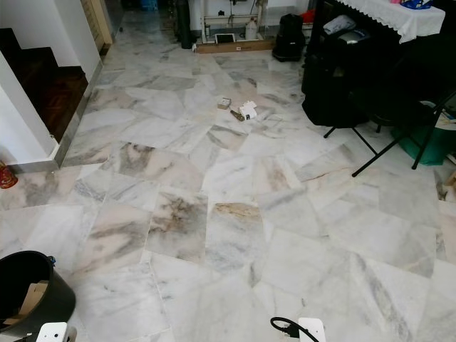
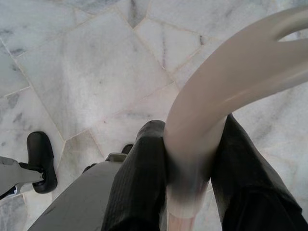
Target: Sweep floor
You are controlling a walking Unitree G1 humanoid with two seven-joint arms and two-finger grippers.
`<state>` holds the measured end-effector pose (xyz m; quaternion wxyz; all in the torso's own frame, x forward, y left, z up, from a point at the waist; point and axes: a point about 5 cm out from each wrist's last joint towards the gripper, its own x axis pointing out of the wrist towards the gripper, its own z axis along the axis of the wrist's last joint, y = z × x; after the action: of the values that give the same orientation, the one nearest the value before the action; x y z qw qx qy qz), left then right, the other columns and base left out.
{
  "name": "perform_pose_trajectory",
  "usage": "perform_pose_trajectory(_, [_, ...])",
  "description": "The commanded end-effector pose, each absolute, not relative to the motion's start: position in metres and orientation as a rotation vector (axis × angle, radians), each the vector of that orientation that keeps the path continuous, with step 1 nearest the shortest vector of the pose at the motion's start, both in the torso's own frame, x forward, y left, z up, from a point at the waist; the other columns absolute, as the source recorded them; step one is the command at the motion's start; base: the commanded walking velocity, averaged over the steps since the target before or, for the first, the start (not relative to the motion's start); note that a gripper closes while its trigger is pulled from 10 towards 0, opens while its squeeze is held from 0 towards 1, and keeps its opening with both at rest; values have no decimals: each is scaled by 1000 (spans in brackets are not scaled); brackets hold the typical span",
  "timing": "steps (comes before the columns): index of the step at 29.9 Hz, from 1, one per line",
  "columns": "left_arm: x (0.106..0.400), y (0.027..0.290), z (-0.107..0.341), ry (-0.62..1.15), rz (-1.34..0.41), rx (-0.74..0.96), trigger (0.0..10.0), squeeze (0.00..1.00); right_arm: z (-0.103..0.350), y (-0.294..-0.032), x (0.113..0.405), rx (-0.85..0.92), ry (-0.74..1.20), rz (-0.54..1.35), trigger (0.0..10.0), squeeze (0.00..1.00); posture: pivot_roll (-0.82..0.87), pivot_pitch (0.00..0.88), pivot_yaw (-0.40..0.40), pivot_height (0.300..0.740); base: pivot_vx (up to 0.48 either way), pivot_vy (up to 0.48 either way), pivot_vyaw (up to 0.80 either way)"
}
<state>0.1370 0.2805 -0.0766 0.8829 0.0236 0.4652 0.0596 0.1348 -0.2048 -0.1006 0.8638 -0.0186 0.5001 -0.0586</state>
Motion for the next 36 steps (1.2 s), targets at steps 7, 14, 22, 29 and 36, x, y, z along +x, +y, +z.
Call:
perform_pose_trajectory(7, [132,240,-95,1086,66,174,10000,0,-92,-197,162,84,984,-90,10000,0,-33,0,-22,740,0,0,0])
perform_pose_trajectory(14, [132,240,-95,1086,66,174,10000,0,-92,-197,162,84,984,-90,10000,0,-33,0,-22,740,0,0,0])
perform_pose_trajectory(22, [132,240,-95,1086,66,174,10000,0,-92,-197,162,84,984,-90,10000,0,-33,0,-22,740,0,0,0])
perform_pose_trajectory(29, [132,240,-95,1086,66,174,10000,0,-92,-197,162,84,984,-90,10000,0,-33,0,-22,740,0,0,0])
perform_pose_trajectory(36, [135,240,-93,1078,65,165,10000,0,-90,-196,166,88,972,-97,10000,0,-22,0,-26,740,0,0,0])
